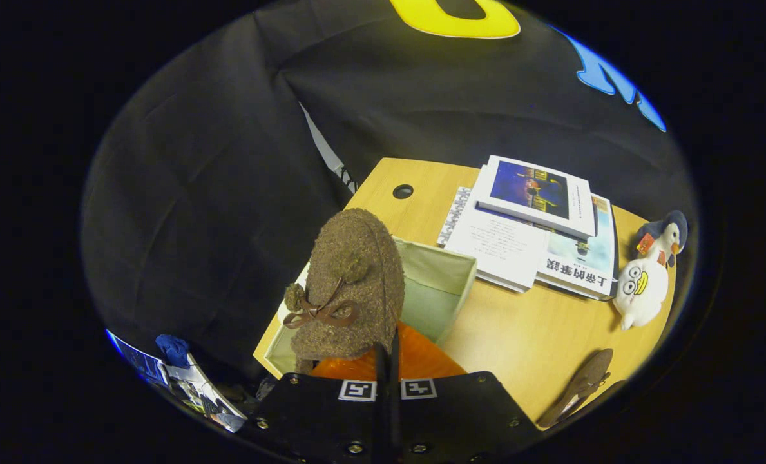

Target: Open the storage box then place both shoes into the box .Put the left shoe in first, then the right shoe, with the right side of both shoes facing outward in a uniform manner.

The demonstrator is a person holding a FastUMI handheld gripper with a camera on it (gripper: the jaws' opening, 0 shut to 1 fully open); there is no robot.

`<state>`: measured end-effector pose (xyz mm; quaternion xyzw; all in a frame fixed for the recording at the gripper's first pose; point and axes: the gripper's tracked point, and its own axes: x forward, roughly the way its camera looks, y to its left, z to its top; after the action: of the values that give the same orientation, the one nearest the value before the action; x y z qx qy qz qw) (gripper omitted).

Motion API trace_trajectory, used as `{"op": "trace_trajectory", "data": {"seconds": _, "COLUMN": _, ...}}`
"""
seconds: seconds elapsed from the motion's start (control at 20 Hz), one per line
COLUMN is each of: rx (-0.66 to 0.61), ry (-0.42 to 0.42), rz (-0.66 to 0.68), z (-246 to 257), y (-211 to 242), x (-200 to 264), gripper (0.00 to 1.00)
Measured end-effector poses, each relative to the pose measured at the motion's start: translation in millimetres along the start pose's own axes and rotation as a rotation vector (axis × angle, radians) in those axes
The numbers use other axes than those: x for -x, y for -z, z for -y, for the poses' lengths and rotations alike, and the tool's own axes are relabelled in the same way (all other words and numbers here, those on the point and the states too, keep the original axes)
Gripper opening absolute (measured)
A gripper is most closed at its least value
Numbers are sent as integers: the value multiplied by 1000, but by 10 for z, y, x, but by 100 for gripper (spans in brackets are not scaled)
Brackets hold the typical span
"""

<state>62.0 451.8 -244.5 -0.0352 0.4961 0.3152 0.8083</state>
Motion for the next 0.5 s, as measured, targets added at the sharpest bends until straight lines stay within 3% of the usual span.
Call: {"op": "trace_trajectory", "data": {"seconds": 0.5, "rx": 10, "ry": 45, "rz": -75, "z": -129, "y": 139, "x": -484, "gripper": 0}}
